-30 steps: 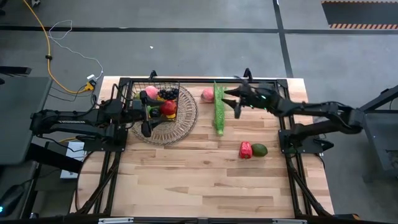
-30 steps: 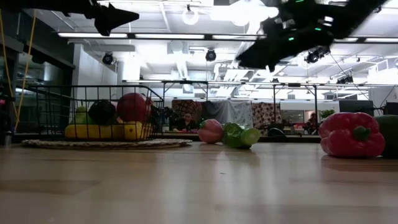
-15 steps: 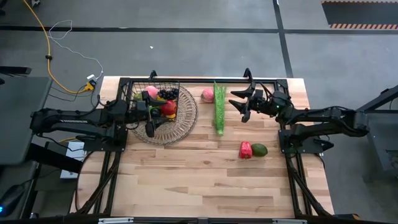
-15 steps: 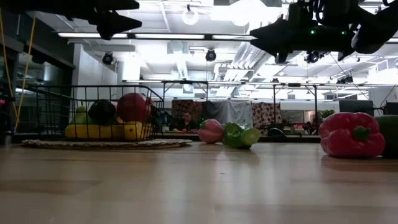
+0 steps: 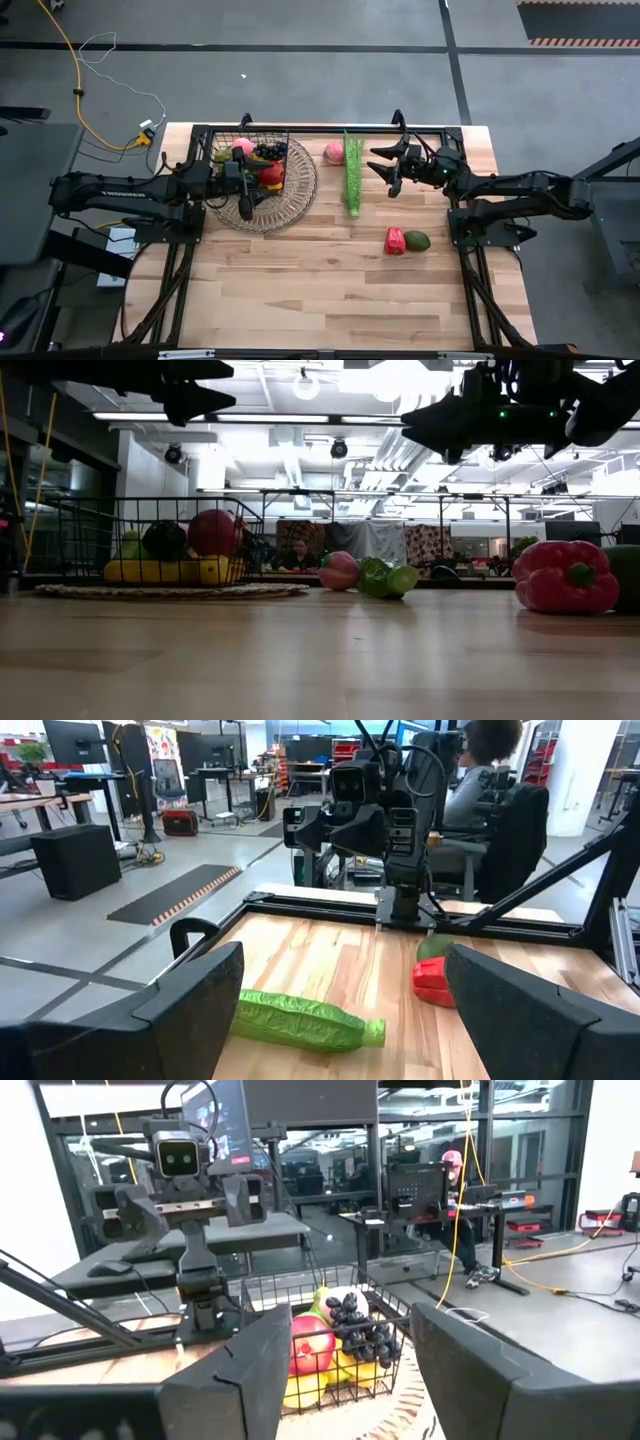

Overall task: Build produce basket
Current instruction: Put the pink peach into the black wire basket

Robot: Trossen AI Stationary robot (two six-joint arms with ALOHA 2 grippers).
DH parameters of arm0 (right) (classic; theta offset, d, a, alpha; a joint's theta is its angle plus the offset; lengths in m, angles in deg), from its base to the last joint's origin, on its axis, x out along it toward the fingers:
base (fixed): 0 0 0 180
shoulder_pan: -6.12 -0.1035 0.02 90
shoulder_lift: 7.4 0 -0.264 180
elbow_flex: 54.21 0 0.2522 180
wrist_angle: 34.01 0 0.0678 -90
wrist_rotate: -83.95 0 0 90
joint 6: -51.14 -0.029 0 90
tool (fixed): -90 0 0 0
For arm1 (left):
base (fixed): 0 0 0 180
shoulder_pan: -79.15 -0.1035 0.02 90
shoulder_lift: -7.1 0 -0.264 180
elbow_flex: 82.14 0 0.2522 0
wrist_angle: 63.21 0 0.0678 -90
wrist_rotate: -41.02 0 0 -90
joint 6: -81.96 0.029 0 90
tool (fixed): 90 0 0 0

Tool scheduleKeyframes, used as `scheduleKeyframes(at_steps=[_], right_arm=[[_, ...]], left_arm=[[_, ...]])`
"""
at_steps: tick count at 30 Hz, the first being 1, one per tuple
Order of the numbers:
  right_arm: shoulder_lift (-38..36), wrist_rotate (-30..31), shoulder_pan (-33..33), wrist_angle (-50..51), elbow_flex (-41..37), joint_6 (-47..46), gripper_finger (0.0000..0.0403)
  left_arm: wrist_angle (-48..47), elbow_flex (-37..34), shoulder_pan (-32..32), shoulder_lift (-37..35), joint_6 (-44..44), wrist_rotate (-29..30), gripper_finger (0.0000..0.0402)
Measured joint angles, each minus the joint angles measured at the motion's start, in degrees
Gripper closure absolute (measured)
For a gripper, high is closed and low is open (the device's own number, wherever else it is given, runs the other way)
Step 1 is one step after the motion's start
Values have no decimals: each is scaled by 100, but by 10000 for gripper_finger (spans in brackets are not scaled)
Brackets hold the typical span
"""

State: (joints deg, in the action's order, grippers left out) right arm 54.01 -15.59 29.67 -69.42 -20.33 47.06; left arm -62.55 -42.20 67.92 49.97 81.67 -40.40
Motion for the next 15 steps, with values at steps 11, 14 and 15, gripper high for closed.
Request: scheduleKeyframes(at_steps=[11, 14, 15], right_arm=[[290, 579, -3, 1271, 451, -750, 208], [771, 1027, -37, 1981, 911, -756, 208], [985, 1218, -57, 2078, 1063, -770, 208]], left_arm=[[33, 0, 0, 0, 7, 6, 67], [107, 0, 2, 0, 6, 109, 67], [111, 0, 2, 0, 6, 114, 67]])
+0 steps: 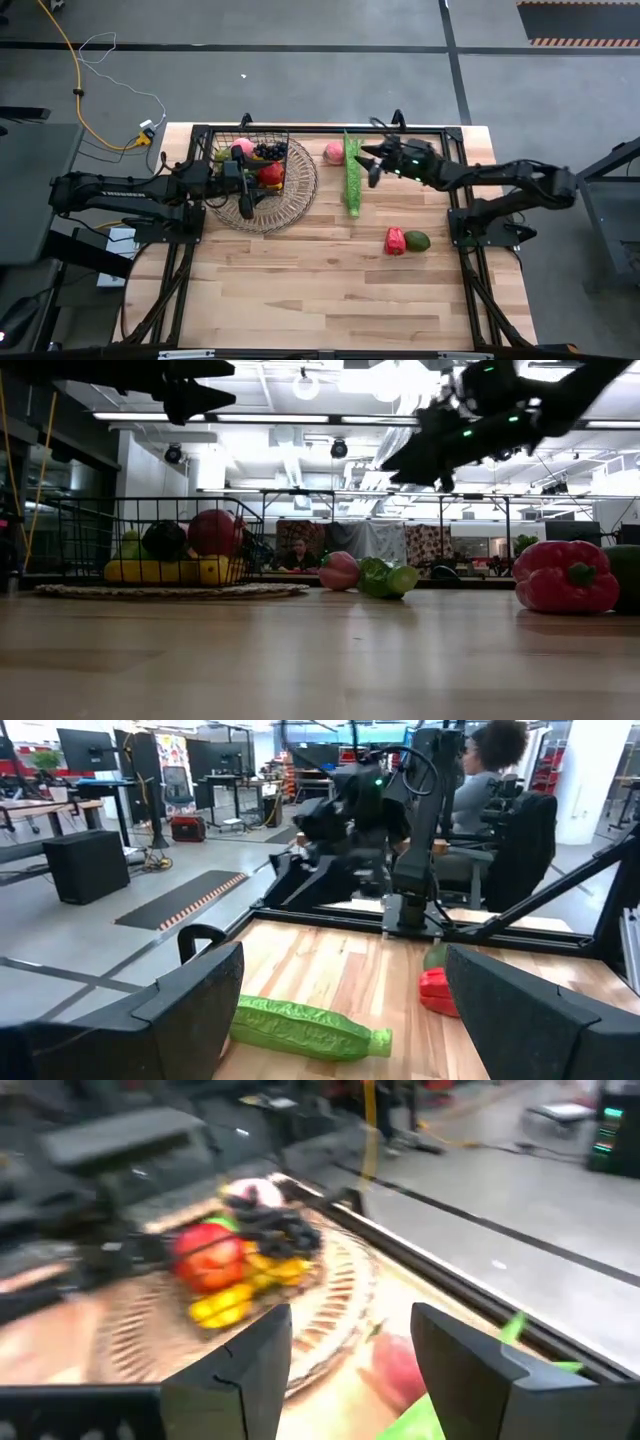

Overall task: Build produce basket
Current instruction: Put the pink peach into the black wire basket

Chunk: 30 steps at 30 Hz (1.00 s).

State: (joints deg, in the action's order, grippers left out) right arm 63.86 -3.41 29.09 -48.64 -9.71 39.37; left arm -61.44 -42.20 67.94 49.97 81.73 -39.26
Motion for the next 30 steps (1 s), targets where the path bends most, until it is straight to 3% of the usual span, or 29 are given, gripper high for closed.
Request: scheduleKeyframes(at_steps=[9, 18, 25, 30], right_arm=[[1824, 823, 103, 1330, 1842, 27, 208], [3181, 919, 145, 3191, 3721, 1085, 208], [3899, 955, 151, 3733, 4339, 1326, 208], [4068, 1323, 185, 3865, 4431, 1484, 208]], left_arm=[[-17, 0, 0, 0, 1, 4, 67], [-86, 0, 0, 0, -8, -2, 67], [-153, 0, 0, -1, -212, -4, 67], [-308, 0, 0, 0, -321, -5, 67]])
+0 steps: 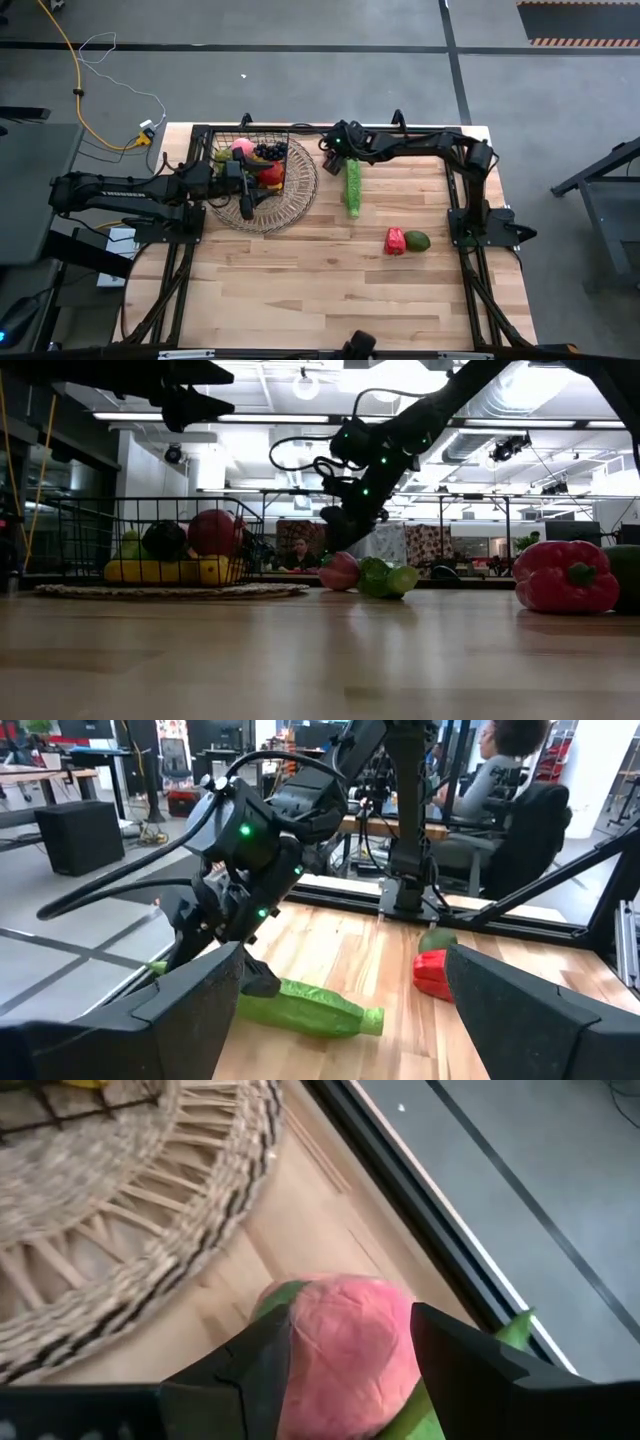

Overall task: Build produce basket
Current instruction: Put the pink peach into the black wire basket

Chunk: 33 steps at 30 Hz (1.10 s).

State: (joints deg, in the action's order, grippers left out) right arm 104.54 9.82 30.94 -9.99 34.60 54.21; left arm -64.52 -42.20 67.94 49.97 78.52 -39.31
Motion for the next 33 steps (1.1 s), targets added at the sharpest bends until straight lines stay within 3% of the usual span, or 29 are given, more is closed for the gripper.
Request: scheduleKeyframes(at_steps=[24, 28, 33], right_arm=[[153, -111, 159, 432, 30, -956, 210], [157, -84, 157, 458, 26, -970, 235], [164, -84, 155, 486, 17, -959, 295]], left_arm=[[-66, 0, -2, 0, -87, -6, 67], [-66, 0, -2, 0, -87, -6, 67], [-66, 0, -2, 0, -87, -6, 67]])
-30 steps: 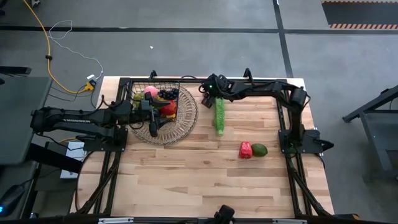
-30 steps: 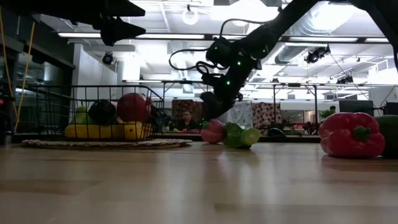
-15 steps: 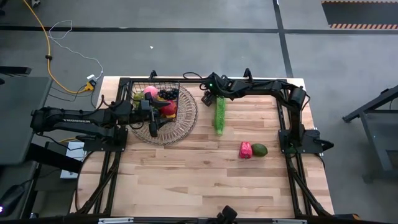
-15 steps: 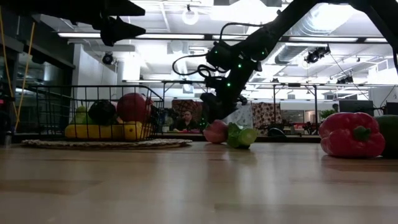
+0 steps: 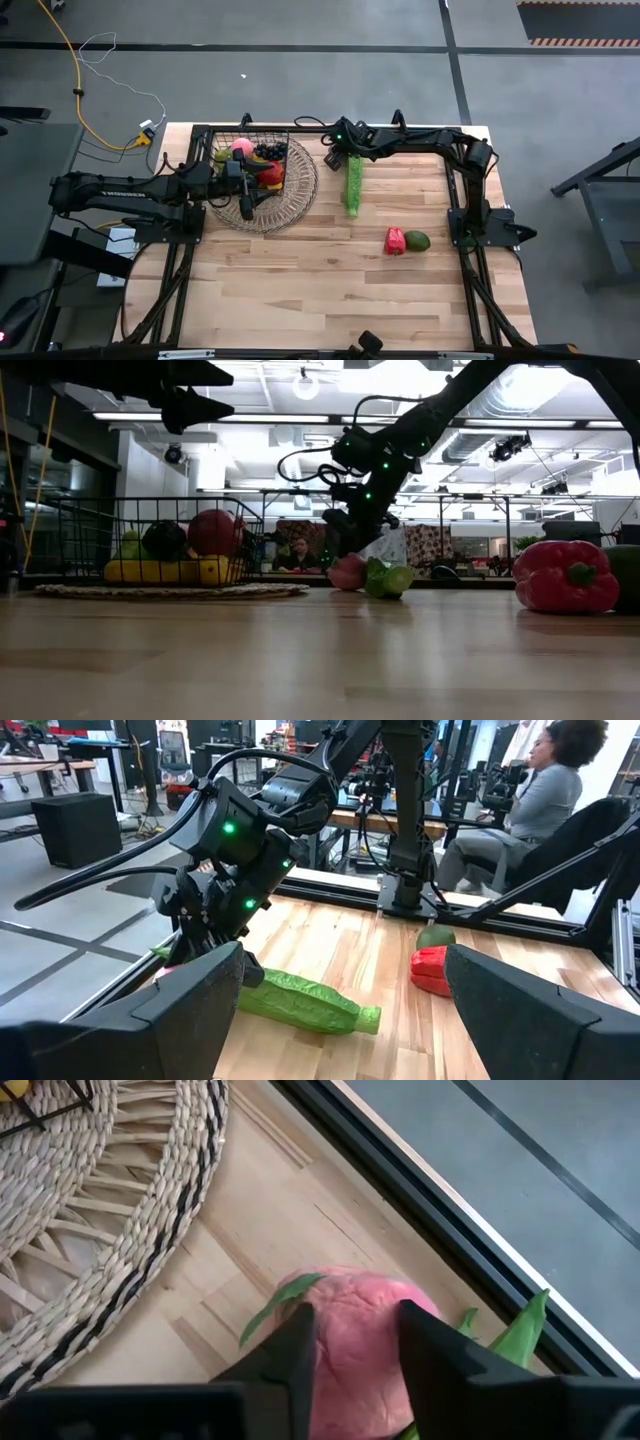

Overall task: Build produce basket
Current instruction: Put the pink peach into the black wire basket

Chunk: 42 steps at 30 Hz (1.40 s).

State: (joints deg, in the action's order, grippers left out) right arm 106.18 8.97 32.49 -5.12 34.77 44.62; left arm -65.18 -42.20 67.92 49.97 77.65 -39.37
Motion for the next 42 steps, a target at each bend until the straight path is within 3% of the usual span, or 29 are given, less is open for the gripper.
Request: scheduleKeyframes(at_steps=[4, 18, 23, 37, 42], right_arm=[[0, 2, -4, 10, -2, 49, 327], [-308, -17, -219, -32, -52, 407, 373], [-506, -233, -534, -569, -56, 823, 402], [-516, -295, -644, -1100, -21, 1645, 392], [-527, 183, -537, -692, 307, 1841, 380]], left_arm=[[0, 0, 0, 0, 0, 2, 67], [-23, 0, 0, 0, 0, 1, 67], [-41, 0, 0, 0, 0, 2, 67], [-70, 0, 2, 0, 0, 0, 67], [-72, 0, 0, 0, -2, -1, 67]])
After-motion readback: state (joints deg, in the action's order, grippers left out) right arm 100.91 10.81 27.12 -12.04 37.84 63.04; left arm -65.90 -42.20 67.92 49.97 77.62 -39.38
